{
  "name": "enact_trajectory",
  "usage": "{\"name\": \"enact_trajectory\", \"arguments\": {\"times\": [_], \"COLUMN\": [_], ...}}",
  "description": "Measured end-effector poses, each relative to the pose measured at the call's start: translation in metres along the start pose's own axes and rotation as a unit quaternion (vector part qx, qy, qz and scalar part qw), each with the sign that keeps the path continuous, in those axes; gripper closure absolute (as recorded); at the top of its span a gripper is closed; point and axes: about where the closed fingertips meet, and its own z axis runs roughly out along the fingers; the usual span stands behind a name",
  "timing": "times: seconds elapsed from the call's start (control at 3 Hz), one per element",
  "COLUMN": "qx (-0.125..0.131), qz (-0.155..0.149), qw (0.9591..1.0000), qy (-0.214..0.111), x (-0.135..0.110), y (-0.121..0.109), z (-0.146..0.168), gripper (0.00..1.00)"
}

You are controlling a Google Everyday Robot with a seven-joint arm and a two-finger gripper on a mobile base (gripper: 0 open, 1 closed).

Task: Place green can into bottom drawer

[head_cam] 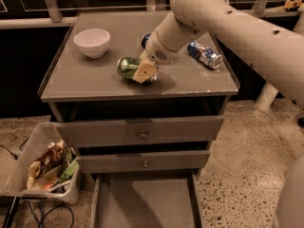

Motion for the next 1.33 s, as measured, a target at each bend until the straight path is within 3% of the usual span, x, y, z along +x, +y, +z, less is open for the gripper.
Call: {"name": "enact_trajectory", "arguments": {"times": [0.67,1.0,1.33], "qx": [0.032,0.064,0.074], "qz": [0.000,-0.001,0.012], "qw": [0.9990,0.9973,0.9965], "qy": [-0.030,-0.035,-0.037], "x": [0.021,0.040,0.058], "y": [0.034,0.074,0.118], "z": [-0.079,-0.121,-0.125], "gripper": [1.00,1.00,1.00]}}
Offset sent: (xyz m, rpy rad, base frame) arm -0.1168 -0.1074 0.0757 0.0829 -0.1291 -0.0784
